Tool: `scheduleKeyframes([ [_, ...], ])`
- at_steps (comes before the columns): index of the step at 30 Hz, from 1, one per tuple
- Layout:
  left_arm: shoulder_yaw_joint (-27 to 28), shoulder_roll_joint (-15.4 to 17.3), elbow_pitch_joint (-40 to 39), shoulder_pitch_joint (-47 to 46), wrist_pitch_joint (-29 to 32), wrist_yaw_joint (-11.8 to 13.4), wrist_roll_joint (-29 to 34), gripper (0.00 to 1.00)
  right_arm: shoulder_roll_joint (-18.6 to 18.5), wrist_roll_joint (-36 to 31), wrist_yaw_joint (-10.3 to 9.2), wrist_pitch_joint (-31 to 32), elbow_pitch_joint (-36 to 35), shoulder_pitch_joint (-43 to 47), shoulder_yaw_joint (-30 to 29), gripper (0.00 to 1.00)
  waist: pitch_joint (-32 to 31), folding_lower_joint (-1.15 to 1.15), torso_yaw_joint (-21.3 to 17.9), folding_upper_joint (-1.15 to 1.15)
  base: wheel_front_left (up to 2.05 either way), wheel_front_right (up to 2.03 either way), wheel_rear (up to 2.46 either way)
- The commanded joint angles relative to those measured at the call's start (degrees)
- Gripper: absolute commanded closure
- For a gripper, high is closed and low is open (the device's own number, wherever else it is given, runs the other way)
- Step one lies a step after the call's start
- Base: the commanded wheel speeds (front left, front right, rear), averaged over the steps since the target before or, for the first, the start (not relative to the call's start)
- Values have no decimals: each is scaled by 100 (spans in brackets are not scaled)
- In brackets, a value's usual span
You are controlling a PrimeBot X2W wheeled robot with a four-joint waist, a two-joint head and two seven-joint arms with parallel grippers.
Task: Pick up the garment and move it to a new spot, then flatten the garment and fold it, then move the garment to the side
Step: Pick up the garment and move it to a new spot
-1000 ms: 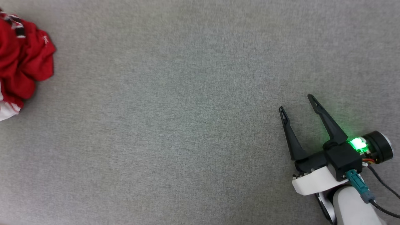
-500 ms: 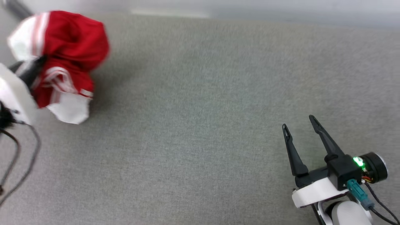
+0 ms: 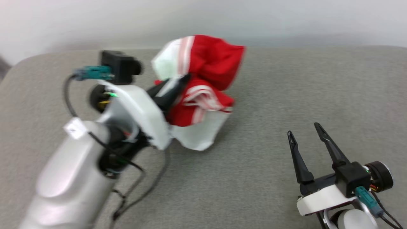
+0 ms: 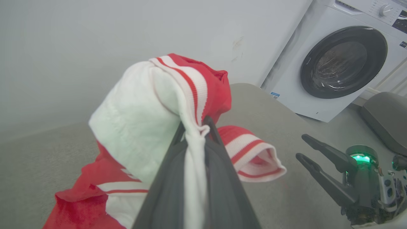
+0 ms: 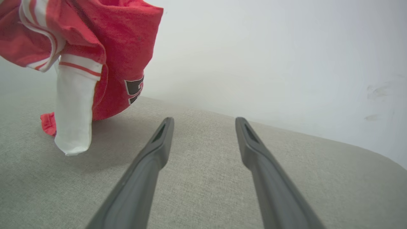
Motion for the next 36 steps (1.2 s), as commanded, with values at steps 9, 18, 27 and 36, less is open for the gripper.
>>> scheduleKeyframes([
  [9, -268, -1317, 507, -262, -1050, 25, 121, 100, 21, 93, -4, -12, -123, 37, -159, 0, 158, 1, -722, 0, 0, 0, 0],
  [18, -781, -877, 1561, 486, -1478, -31, 773, 100, 21, 139, -4, -12, -180, -25, -178, 0, 410, 1, -682, 0, 0, 0, 0],
  [27, -1155, -468, 2659, 1173, -2109, 212, 1479, 38, 19, -20, -4, -12, -69, -18, -171, 0, 402, 1, -326, 0, 0, 0, 0],
  [36, -1209, -643, 3130, 1139, -3048, 430, 1904, 0, 19, -176, -4, -12, 45, 120, -249, 0, 58, 1, -103, 0, 0, 0, 0],
])
